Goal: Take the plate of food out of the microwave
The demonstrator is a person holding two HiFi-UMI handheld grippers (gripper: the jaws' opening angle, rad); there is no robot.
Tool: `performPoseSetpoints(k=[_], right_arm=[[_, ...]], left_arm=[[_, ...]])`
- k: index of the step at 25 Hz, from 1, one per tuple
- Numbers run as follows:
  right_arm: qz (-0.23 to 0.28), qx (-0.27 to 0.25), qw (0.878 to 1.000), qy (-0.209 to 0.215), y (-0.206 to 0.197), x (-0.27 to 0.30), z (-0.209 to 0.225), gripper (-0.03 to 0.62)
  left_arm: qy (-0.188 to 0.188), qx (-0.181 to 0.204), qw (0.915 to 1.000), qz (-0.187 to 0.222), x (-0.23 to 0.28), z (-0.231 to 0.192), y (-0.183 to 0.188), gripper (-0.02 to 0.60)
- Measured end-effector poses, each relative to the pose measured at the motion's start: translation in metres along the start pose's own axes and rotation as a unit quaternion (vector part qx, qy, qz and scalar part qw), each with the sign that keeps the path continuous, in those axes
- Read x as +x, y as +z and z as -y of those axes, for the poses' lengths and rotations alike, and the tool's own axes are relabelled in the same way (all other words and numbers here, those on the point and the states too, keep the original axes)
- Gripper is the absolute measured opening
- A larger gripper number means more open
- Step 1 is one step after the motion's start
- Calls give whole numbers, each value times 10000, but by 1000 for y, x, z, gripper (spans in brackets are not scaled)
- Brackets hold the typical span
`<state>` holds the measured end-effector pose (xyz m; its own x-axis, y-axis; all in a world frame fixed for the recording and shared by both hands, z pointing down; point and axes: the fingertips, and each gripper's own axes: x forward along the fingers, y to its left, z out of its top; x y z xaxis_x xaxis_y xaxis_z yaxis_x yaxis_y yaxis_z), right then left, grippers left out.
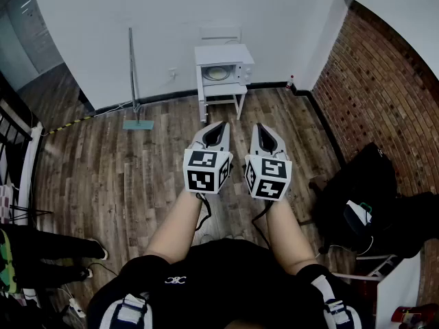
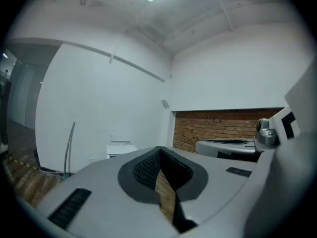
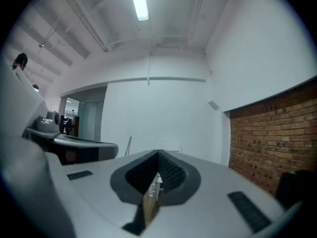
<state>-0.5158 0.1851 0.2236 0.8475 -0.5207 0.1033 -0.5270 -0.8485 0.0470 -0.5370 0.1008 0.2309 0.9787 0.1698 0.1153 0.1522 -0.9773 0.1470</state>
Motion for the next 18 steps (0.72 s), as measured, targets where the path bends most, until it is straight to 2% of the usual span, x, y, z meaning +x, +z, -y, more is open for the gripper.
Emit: performPoseSetpoints(k=[3,14,18], right_arm=[[25,63,10000,-40,2,2,-11,6],[-97,137,9997,-185,-12,-2,-34,6],[-125,138,9996,-233,-18,3,-33,6]], left_arm=[[-101,-212,9997,-17,-6,-13,1,-9],[-315,47,9994,-95,-18,-23,-11,-9],[-370,-17,9992,-140,-14,-26,-17,-9]])
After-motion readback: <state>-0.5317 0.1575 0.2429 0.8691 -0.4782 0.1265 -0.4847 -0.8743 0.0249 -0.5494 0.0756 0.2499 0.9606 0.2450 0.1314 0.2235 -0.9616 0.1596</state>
